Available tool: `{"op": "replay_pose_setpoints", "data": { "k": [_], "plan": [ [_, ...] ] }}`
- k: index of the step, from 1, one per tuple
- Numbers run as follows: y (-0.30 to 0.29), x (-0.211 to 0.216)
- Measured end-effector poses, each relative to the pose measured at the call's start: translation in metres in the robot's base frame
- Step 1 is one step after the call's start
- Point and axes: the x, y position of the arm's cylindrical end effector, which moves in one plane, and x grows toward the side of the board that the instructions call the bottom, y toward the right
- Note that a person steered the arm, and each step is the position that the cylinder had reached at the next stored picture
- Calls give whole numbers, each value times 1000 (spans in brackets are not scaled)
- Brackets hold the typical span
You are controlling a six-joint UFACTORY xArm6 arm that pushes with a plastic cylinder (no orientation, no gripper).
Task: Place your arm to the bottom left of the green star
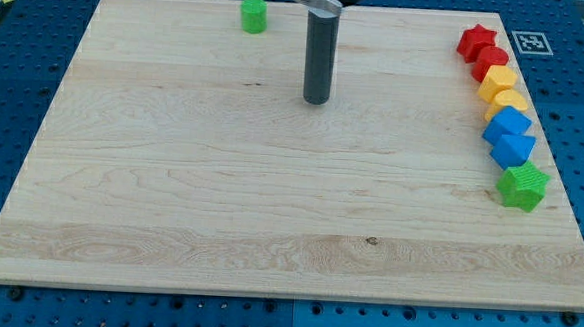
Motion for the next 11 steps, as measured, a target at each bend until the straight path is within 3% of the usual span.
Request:
{"op": "replay_pose_setpoints", "data": {
  "k": [3,7,11],
  "plan": [
    [20,39],
    [24,55],
    [69,121]
  ]
}}
